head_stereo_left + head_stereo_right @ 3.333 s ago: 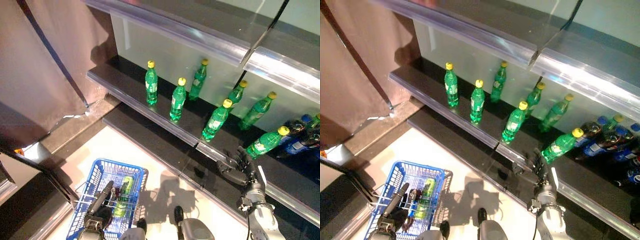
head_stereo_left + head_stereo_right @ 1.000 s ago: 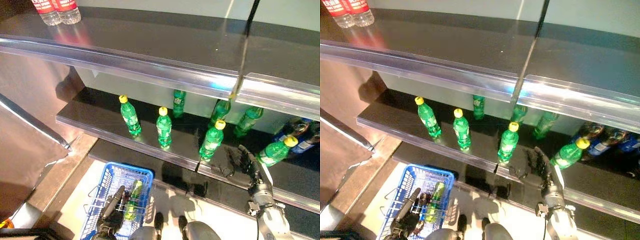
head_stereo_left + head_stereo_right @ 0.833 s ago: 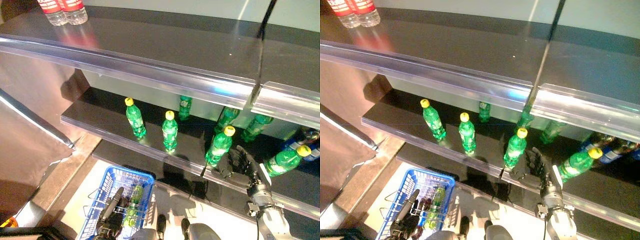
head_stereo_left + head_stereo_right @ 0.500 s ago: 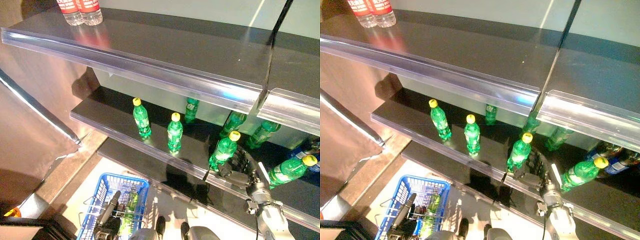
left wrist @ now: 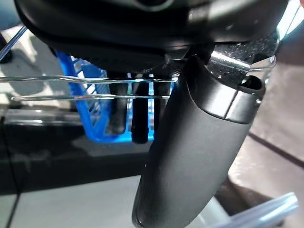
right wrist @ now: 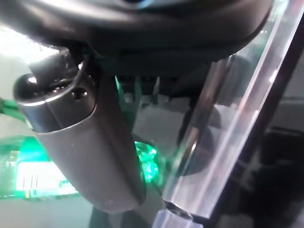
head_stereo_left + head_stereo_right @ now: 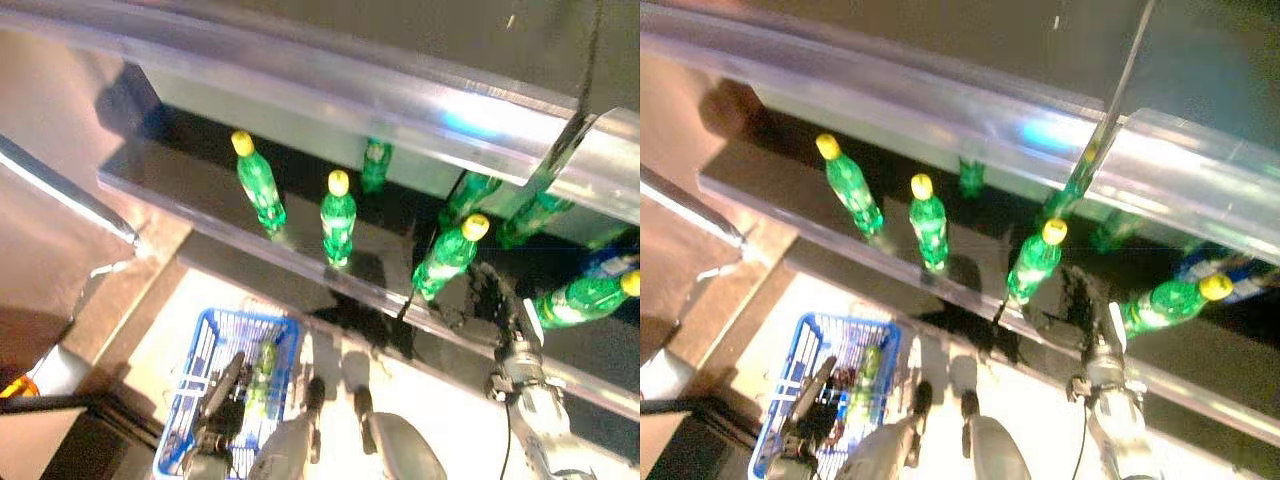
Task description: Pick up the drink and place into the basket.
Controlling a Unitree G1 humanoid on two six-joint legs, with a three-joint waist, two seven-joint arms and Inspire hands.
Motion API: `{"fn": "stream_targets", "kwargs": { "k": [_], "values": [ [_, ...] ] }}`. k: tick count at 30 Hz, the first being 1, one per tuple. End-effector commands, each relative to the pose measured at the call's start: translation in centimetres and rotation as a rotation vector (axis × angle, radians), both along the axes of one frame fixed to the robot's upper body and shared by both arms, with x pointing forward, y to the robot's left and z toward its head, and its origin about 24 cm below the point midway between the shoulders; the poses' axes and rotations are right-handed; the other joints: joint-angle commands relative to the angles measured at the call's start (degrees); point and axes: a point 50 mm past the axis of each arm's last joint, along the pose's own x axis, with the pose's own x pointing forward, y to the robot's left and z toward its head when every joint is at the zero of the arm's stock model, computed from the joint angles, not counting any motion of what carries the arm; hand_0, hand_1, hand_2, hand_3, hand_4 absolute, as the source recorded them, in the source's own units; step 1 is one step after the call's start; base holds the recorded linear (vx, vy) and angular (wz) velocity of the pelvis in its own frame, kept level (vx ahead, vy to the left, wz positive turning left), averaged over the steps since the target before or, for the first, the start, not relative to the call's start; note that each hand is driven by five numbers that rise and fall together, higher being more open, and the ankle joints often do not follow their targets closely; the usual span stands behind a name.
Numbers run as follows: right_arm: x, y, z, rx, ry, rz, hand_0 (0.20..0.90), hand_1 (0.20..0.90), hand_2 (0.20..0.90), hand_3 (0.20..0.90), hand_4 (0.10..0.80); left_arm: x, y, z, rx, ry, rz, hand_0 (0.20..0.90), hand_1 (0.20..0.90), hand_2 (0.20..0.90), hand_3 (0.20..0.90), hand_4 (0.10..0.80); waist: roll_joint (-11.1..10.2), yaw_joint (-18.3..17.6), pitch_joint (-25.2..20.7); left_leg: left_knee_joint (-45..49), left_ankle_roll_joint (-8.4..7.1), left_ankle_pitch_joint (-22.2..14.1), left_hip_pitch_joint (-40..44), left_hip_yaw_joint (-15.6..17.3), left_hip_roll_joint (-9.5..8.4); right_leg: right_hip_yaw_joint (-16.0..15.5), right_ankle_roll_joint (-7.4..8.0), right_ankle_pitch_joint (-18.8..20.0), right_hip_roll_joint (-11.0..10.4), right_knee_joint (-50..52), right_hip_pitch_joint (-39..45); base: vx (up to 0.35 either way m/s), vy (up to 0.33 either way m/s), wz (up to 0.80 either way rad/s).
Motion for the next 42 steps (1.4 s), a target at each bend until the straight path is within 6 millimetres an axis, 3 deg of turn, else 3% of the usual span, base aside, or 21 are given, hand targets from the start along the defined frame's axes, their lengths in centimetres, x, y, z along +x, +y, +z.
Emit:
{"fn": "stream_targets", "kwargs": {
  "k": [1, 23, 36, 42],
  "values": [
    [1.1, 0.7, 4.6, -0.050, -0.244, 0.033, 0.900, 0.900, 0.900, 0.900, 0.800, 4.6, 5.0, 9.3, 0.271, -0.517, 0.083, 0.300, 0.300, 0.300, 0.200, 0.100, -0.38, -0.33, -0.41, 8.97, 1.23, -5.67, -4.75, 0.81, -4.00, -0.71, 6.75, 6.43, -2.06, -9.01, 1.98, -0.084, -0.051, -0.13],
    [-0.9, 1.3, 6.0, -0.067, -0.289, 0.048, 0.900, 0.900, 0.900, 0.900, 0.800, 3.3, 5.5, 9.4, 0.296, -0.460, 0.049, 0.300, 0.300, 0.300, 0.200, 0.100, -0.70, 1.44, -0.30, 6.94, 0.65, -4.73, -5.02, 0.91, -4.53, -2.29, 7.07, 5.59, -0.46, -11.29, 3.76, 0.035, -0.026, -0.01],
    [-2.0, 1.2, 4.9, -0.124, -0.198, 0.100, 0.900, 0.900, 0.900, 0.900, 0.800, 1.7, 5.9, 8.4, 0.308, -0.372, 0.014, 0.300, 0.300, 0.300, 0.200, 0.100, -0.52, 2.19, -2.25, 4.67, 0.03, -4.29, -0.01, -0.20, -4.97, -4.73, 7.75, 5.20, -0.86, -10.48, 5.96, 0.077, 0.008, 0.07],
    [-2.2, 0.8, 4.1, -0.028, -0.157, 0.049, 0.900, 0.900, 0.900, 0.900, 0.800, 1.4, 5.9, 8.0, 0.314, -0.335, -0.001, 0.300, 0.300, 0.300, 0.200, 0.100, -0.38, 2.33, -3.02, 3.68, -0.23, -4.09, 2.34, -0.85, -5.09, -5.82, 8.19, 5.26, -1.14, -9.83, 6.70, 0.081, 0.014, 0.05]
  ]
}}
